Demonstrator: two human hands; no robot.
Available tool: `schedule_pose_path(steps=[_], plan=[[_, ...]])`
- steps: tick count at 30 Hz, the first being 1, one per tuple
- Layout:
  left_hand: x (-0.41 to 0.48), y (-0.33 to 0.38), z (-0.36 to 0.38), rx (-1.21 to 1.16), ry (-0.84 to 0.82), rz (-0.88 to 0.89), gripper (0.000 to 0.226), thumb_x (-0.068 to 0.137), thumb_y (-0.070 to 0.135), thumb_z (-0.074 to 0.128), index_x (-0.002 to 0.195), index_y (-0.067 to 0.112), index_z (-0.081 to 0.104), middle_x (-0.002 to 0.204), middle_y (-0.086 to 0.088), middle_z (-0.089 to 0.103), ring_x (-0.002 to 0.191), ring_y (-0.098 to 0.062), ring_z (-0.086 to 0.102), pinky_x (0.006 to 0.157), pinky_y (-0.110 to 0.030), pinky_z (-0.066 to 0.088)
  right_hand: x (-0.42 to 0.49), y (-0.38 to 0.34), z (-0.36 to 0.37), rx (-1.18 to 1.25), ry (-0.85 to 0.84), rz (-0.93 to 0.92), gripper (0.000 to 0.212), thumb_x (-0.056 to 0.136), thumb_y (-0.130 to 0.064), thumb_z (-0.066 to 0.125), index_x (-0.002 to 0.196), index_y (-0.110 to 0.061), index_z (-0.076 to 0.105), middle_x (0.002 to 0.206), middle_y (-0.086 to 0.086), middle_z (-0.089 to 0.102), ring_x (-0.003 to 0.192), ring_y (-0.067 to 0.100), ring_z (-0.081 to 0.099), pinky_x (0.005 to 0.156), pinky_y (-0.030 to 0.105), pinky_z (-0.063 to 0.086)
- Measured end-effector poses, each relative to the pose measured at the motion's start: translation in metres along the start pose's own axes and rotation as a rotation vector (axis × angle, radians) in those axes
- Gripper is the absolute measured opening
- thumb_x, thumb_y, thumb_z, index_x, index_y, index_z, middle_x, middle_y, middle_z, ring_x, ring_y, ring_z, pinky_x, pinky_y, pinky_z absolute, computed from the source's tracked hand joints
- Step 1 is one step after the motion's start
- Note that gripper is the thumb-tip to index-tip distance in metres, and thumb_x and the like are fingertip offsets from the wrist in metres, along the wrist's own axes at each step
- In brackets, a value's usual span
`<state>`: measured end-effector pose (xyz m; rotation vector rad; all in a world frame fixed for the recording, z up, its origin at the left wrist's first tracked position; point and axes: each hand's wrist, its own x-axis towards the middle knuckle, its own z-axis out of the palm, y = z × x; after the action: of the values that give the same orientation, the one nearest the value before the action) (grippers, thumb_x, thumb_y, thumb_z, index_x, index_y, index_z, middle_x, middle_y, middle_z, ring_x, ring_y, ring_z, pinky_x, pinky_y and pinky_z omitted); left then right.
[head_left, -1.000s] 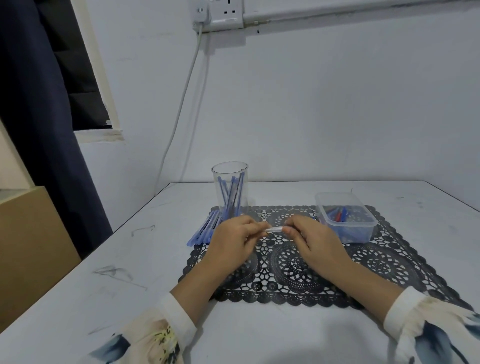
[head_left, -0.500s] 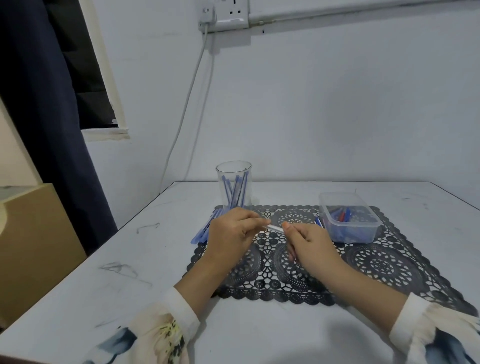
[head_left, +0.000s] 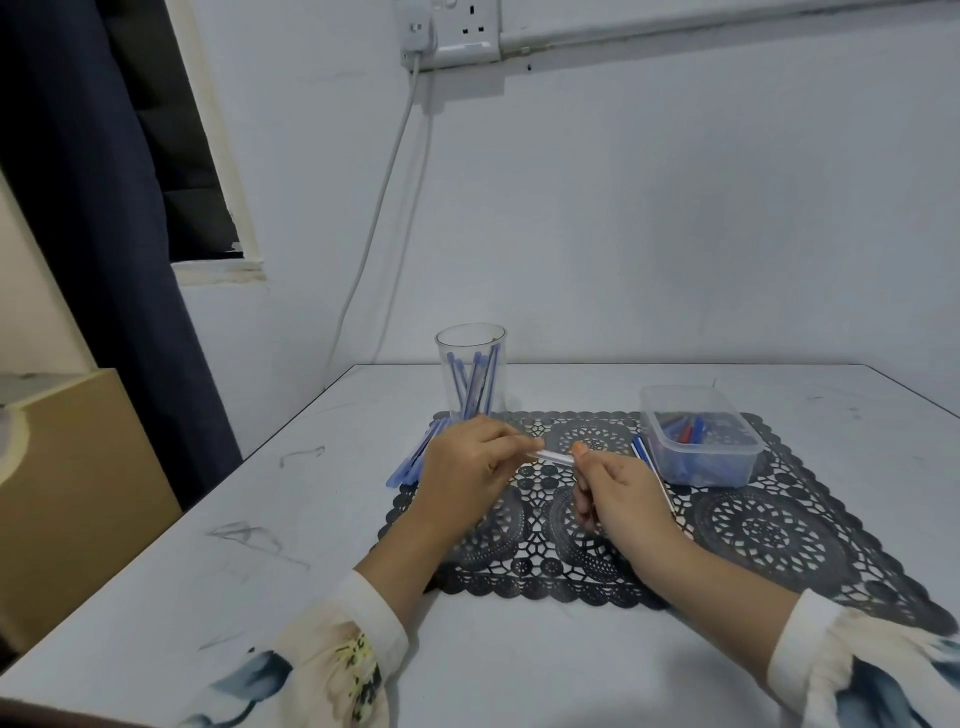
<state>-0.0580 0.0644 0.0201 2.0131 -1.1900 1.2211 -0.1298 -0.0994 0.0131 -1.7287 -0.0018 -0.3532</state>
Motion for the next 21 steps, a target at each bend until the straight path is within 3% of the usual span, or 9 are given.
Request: schedule_pose_path(steps=[4,7,9,11,13,15,18,21], plan=[[-0.001,-0.010,-0.002,0.089,-0.053,-0.075,0.020,0.084,0.027,0.060,0.096,0.022,0.074,0.081,0.006,0.068,0.073,-0.010,0.058,0.058,-0.022,0.046,0.004,-0.001,-0.001,0.016,0.072,-0.058,0.042,0.097,-0.028,0.043,0.061,-0.008,0.051,0.049,0.006,0.053,0.040,0.015,0.045,0.043,0.025,0.040],[-0.004,-0.019,-0.013,0.094,-0.031,-0.147,0.024,0.084,0.031,0.057,0.099,0.021,0.073,0.081,0.006,0.068,0.072,-0.009,0.058,0.055,-0.023,0.048,0.004,0.001,-0.003,0.019,0.032,-0.102,0.035,0.098,-0.024,0.040,0.072,-0.008,0.057,0.056,0.006,0.058,0.045,0.014,0.049,0.045,0.023,0.041],[-0.004,-0.025,-0.020,0.099,0.049,-0.237,0.027,0.085,0.032,0.055,0.100,0.018,0.073,0.080,0.005,0.067,0.071,-0.009,0.057,0.054,-0.024,0.047,0.004,0.006,-0.004,-0.124,-0.027,-0.163,0.028,0.098,-0.026,0.040,0.083,-0.014,0.060,0.068,0.001,0.064,0.056,0.011,0.055,0.054,0.024,0.045],[-0.004,-0.035,-0.024,0.102,0.166,-0.380,0.024,0.086,0.030,0.060,0.102,0.016,0.073,0.081,0.003,0.066,0.071,-0.009,0.057,0.055,-0.023,0.046,0.003,0.010,-0.005,-0.470,-0.116,-0.256,0.024,0.096,-0.034,0.041,0.102,-0.022,0.060,0.092,-0.006,0.066,0.079,0.005,0.058,0.074,0.026,0.047],[-0.005,-0.044,-0.029,0.102,0.284,-0.541,0.021,0.084,0.021,0.067,0.103,0.014,0.072,0.083,0.000,0.064,0.071,-0.009,0.056,0.059,-0.018,0.041,0.003,0.013,-0.002,-0.789,-0.227,-0.303,0.039,0.096,-0.042,0.040,0.129,-0.023,0.048,0.122,-0.007,0.055,0.109,0.005,0.048,0.095,0.025,0.038],[-0.005,-0.049,-0.035,0.124,0.337,-0.703,0.023,0.085,0.018,0.067,0.106,0.011,0.070,0.086,-0.002,0.061,0.071,-0.011,0.053,0.060,-0.013,0.033,0.002,0.016,0.001,-0.931,-0.321,-0.293,0.057,0.094,-0.052,0.035,0.142,-0.022,0.032,0.145,-0.004,0.035,0.134,0.010,0.027,0.109,0.027,0.024],[-0.009,-0.058,-0.042,0.175,0.252,-0.955,0.028,0.090,0.024,0.061,0.114,0.013,0.066,0.096,-0.004,0.061,0.078,-0.010,0.051,0.067,-0.016,0.032,0.004,0.021,0.004,-1.011,-0.426,-0.236,0.100,0.070,-0.084,0.006,0.149,-0.023,0.014,0.156,-0.004,0.009,0.143,0.011,0.003,0.116,0.031,0.009],[-0.016,-0.068,-0.041,0.171,0.104,-1.112,0.029,0.089,0.024,0.061,0.113,0.009,0.067,0.100,-0.010,0.069,0.089,-0.022,0.062,0.073,-0.024,0.041,0.007,0.026,0.004,-1.079,-0.451,-0.217,0.126,0.047,-0.092,-0.016,0.149,-0.023,0.011,0.156,-0.004,0.005,0.143,0.012,0.000,0.116,0.031,0.005]])
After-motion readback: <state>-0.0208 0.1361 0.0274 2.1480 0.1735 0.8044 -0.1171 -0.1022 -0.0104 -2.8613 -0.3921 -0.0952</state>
